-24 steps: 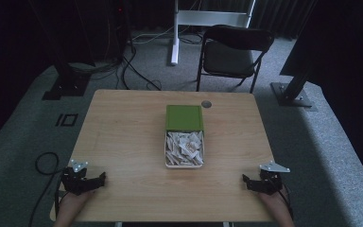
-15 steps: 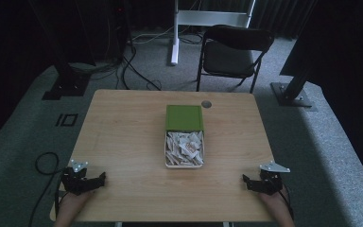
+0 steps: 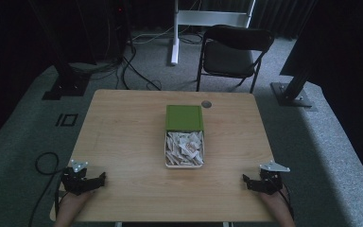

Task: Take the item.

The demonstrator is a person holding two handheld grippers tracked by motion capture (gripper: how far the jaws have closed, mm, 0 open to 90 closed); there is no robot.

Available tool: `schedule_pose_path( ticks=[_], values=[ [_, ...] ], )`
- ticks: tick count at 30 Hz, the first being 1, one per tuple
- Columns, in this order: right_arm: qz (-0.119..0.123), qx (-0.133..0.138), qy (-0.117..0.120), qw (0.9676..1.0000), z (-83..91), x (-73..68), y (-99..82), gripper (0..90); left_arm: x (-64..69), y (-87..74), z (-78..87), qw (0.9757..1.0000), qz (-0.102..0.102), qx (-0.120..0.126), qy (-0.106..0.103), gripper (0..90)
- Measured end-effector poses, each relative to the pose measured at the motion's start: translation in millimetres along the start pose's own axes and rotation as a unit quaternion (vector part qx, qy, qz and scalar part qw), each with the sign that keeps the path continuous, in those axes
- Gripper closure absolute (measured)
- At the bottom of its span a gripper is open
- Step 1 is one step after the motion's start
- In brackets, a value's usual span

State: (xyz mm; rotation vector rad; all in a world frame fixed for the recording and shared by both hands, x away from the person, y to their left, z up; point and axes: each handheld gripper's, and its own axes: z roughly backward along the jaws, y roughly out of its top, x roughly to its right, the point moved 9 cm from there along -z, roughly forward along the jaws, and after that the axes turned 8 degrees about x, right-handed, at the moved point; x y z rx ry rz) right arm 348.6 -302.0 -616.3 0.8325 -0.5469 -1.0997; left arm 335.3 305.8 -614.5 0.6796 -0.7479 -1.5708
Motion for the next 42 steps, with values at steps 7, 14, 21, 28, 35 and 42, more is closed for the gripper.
schedule_pose_path(
  ticks=[7,14,21,28,35,42],
  values=[
    [0.002,-0.019,0.001,0.9998,-2.3,-4.5,3.0,11.5,0.0,0.0,0.0,1.0,0.0,0.0,0.0,0.6],
    [0.001,-0.012,0.009,0.9999,-1.3,-10.3,13.8,12.3,0.0,0.0,0.0,1.0,0.0,0.0,0.0,0.7],
    [0.001,0.003,0.023,0.9997,1.3,-16.9,34.4,12.3,0.0,0.0,0.0,1.0,0.0,0.0,0.0,0.7],
    [0.021,0.018,0.043,0.9987,3.5,-31.2,61.3,12.3,0.1,0.0,0.0,1.0,0.0,0.0,0.0,0.7],
    [0.033,0.037,0.061,0.9969,7.7,-44.2,86.4,12.3,0.0,0.0,0.0,1.0,0.0,0.0,0.0,0.7],
    [0.048,0.051,0.072,0.9949,11.6,-53.8,103.7,14.8,0.2,0.1,-0.1,1.0,0.001,0.001,0.0,0.7]
  ],
)
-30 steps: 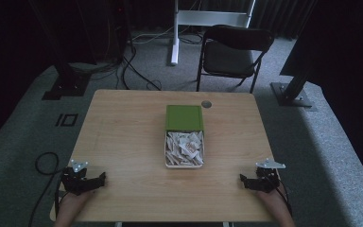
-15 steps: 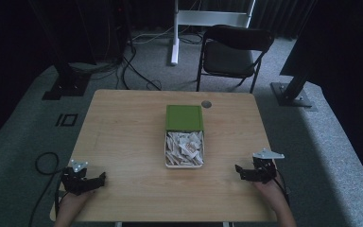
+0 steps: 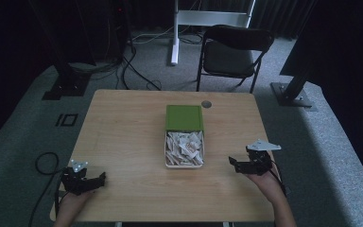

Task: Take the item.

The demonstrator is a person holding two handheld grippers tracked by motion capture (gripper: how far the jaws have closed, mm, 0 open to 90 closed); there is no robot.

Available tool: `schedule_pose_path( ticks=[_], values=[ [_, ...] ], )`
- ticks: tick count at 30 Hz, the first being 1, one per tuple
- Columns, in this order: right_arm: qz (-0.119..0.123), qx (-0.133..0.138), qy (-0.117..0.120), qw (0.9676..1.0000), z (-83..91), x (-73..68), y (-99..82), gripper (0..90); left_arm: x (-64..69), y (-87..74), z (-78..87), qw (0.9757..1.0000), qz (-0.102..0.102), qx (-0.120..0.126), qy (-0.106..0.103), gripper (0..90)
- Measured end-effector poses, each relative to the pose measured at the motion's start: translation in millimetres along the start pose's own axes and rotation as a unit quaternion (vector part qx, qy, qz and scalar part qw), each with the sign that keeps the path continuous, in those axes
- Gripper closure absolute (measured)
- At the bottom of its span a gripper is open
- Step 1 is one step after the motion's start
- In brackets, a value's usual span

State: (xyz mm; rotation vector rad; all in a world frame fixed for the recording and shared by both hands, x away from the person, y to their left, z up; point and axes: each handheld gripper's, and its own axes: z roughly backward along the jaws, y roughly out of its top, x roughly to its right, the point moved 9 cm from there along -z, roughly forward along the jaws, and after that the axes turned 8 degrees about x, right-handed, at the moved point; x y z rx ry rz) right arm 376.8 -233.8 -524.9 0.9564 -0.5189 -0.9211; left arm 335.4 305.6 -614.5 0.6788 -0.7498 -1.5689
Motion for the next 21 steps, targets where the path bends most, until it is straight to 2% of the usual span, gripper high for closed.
schedule_pose_path(
  ticks=[12,13,21],
  values=[
    [0.015,0.017,0.039,0.999,-3.1,-23.6,29.0,14.9,-0.1,-0.1,0.1,1.0,-0.001,-0.001,0.0,0.7],
    [0.018,0.021,0.049,0.9984,-3.6,-29.1,34.1,14.9,0.0,0.0,0.0,1.0,0.0,0.0,0.0,0.7],
    [0.031,0.03,0.075,0.9962,-8.4,-47.1,49.7,14.9,0.0,0.0,0.0,1.0,0.0,0.0,0.0,0.7]
  ],
)
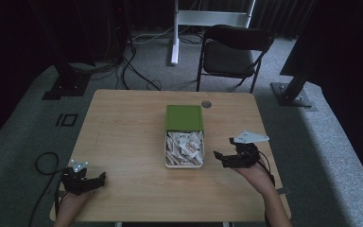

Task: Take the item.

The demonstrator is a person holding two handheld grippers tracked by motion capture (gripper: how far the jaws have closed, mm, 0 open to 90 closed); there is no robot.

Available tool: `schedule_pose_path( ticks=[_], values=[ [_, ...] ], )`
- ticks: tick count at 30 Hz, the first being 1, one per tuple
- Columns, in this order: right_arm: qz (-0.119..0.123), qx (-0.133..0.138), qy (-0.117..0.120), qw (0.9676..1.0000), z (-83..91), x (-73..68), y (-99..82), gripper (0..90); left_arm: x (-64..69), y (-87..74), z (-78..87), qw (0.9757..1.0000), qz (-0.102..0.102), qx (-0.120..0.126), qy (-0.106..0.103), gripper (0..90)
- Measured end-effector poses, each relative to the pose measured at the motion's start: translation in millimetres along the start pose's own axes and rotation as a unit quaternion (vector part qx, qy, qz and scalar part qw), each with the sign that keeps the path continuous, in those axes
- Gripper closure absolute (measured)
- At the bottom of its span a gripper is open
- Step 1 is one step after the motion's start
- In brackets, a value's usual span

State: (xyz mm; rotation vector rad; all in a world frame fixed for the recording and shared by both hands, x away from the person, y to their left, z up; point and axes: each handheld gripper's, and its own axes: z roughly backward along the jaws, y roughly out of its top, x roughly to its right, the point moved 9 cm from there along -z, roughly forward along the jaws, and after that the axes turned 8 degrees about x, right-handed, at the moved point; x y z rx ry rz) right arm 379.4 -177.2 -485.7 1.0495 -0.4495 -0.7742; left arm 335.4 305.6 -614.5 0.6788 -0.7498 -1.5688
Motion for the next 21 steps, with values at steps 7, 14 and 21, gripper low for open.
schedule_pose_path(
  ticks=[7,14,21],
  values=[
    [0.024,-0.003,0.03,0.9993,-13.4,-20.1,12.2,14.9,-0.1,-0.1,0.1,1.0,-0.001,-0.001,0.0,0.7],
    [0.04,-0.008,0.055,0.9977,-27.9,-39.1,21.4,14.9,0.1,0.2,-0.2,1.0,0.001,0.001,0.0,0.7],
    [0.044,-0.018,0.081,0.9956,-41.1,-54.9,25.7,14.9,-0.1,0.0,0.0,1.0,0.0,0.0,0.0,0.7]
  ],
)
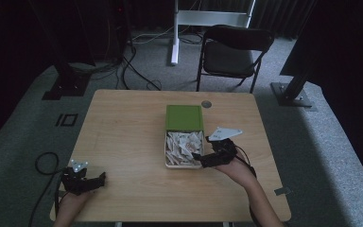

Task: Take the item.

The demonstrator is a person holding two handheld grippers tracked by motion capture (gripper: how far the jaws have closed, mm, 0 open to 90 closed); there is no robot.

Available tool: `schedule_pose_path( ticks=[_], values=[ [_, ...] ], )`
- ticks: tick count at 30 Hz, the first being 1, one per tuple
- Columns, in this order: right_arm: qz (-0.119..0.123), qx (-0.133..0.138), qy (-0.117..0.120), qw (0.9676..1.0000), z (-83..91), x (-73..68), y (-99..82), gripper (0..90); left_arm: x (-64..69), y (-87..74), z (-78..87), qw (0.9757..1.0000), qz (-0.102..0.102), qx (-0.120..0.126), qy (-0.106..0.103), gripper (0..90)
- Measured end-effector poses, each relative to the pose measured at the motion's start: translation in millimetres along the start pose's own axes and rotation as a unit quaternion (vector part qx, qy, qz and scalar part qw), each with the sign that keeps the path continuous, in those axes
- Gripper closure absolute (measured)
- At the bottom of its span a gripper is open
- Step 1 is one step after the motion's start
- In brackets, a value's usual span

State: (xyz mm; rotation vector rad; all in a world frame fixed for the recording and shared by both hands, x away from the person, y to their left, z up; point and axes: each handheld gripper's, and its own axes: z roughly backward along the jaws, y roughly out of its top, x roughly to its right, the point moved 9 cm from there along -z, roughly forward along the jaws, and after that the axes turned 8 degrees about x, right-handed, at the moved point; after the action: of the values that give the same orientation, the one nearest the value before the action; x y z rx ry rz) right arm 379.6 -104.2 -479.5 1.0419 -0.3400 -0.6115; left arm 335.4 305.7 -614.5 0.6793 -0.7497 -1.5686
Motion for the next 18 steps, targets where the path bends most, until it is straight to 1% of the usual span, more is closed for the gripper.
schedule_pose_path(
  ticks=[3,5,8,9,12,13,15,17,18],
  values=[
    [0.0,-0.007,0.008,0.9999,-8.4,-3.9,-0.3,15.0,0.1,0.1,-0.1,1.0,0.0,0.0,0.0,0.7],
    [-0.001,-0.012,0.013,0.9998,-13.8,-6.3,-1.4,17.6,0.0,0.0,0.0,1.0,0.0,0.0,0.0,0.7],
    [0.001,-0.018,0.015,0.9997,-21.2,-8.3,-3.4,18.0,0.1,0.1,-0.1,1.0,0.0,0.001,0.0,0.7],
    [0.002,-0.019,0.015,0.9997,-23.2,-8.5,-3.9,21.2,0.1,0.1,-0.1,1.0,0.0,0.001,0.0,0.7],
    [0.004,-0.023,0.012,0.9997,-29.5,-8.6,-5.2,22.7,0.0,0.1,-0.1,1.0,0.0,0.001,0.0,0.6],
    [0.006,-0.024,0.012,0.9996,-31.2,-9.2,-5.7,24.9,-0.1,0.0,0.0,1.0,-0.001,0.0,0.0,0.7],
    [0.009,-0.029,0.009,0.9995,-34.9,-10.1,-7.0,26.3,0.0,0.1,-0.1,1.0,0.0,0.0,0.0,0.7],
    [0.012,-0.033,0.009,0.9994,-39.0,-10.7,-8.5,33.0,0.0,0.1,-0.1,1.0,0.0,0.0,0.0,0.7],
    [0.012,-0.033,0.009,0.9994,-39.0,-10.7,-8.5,33.0,0.0,0.1,-0.1,1.0,0.0,0.0,0.0,0.7]
  ],
)
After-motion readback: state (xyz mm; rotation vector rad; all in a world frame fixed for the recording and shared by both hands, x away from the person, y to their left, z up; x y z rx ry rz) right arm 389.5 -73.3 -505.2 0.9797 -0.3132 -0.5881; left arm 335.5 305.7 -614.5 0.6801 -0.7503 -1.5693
